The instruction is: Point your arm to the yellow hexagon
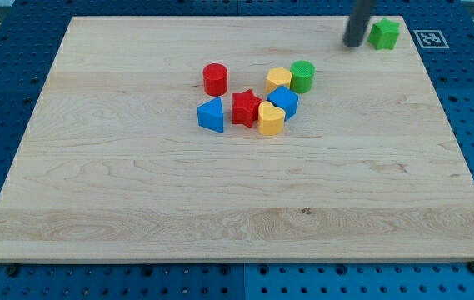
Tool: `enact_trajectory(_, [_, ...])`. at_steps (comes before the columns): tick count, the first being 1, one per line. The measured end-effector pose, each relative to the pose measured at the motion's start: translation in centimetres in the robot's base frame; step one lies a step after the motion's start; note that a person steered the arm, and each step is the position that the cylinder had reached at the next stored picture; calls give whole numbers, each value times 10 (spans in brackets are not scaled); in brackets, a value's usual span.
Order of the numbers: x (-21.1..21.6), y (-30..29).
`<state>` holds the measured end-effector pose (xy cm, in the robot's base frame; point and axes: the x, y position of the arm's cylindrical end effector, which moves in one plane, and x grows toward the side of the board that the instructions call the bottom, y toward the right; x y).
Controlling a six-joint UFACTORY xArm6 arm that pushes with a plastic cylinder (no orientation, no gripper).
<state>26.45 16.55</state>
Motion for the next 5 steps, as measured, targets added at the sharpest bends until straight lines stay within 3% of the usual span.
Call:
enact_trajectory(2, [15, -125])
enact_trajectory(3, [47, -160])
enact_trajectory(4, [88, -152])
enact_trajectory(5, [100, -138])
